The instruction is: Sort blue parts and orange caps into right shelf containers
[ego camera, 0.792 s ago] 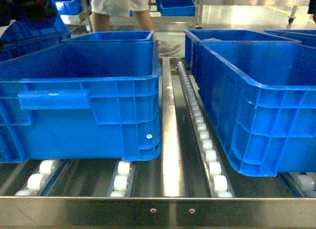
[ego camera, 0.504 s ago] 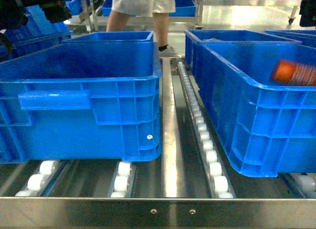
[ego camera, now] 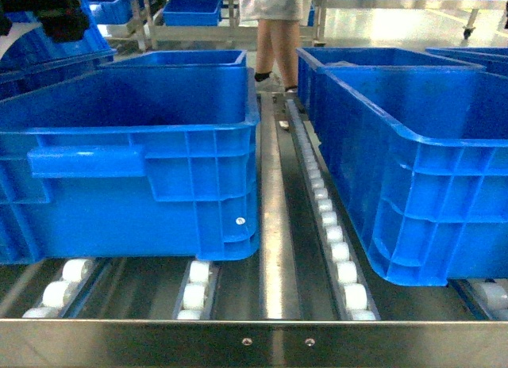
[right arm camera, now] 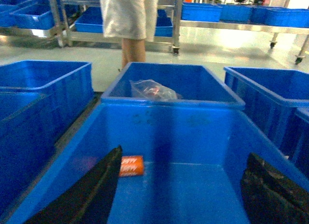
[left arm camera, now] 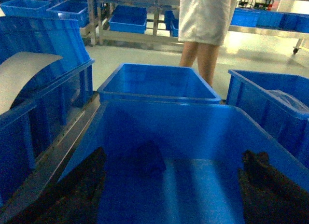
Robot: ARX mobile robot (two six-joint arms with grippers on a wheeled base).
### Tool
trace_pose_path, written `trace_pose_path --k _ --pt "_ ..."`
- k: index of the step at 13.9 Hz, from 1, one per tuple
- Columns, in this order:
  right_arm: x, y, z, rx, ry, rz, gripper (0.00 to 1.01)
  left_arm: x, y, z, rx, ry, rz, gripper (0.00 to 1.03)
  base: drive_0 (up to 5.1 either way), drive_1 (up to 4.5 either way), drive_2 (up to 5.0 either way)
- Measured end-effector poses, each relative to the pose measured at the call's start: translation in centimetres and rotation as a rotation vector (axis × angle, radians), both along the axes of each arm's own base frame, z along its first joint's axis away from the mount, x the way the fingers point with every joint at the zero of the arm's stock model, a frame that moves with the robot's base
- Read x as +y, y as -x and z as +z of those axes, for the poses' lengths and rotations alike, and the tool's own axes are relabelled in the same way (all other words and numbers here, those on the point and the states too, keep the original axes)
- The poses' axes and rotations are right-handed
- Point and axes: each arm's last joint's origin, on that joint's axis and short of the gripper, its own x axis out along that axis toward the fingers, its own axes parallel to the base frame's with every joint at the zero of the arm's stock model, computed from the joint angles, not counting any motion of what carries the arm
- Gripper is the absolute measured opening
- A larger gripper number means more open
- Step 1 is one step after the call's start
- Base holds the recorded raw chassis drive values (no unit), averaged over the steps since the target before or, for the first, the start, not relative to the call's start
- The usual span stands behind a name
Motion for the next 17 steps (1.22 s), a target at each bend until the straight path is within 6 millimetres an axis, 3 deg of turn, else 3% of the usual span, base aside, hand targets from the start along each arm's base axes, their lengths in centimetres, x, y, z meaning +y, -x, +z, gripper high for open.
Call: trace_pose_path --k 3,5,7,12,15,17 --pt "0.2 6.2 -1.5 -0.01 -0.013 0.014 0.37 1.4 6.2 -1.4 -0.015 -0.041 0.013 0.42 0.0 0.0 0.0" --pt "0.2 8.0 -2.3 0.005 -0.014 0.013 0.23 1.6 8.0 -2.2 0.001 -0.041 0.023 0.29 0.0 0.0 0.0" --pt "0.2 10.8 -3.3 0.019 -0.014 0.015 0.01 1.4 10.9 -3.3 0.018 -0.042 0.009 0.04 0.0 0.0 0.0" --pt "0.2 16.2 -4.6 0.024 -0.018 0.014 0.01 1.4 16.4 -4.6 0.023 -0.042 0.01 0.02 0.0 0.0 0.0" --pt "0.2 18.4 -5.2 -0.014 -0.017 0.015 0.01 1.4 18.7 -5.1 -0.019 -0.042 0.011 0.02 0.0 0.0 0.0" --pt "0.2 19.7 -6.3 0.048 -0.018 0.014 0.01 1.4 20.0 -6.5 0.054 -0.042 0.009 0.02 0.0 0.0 0.0"
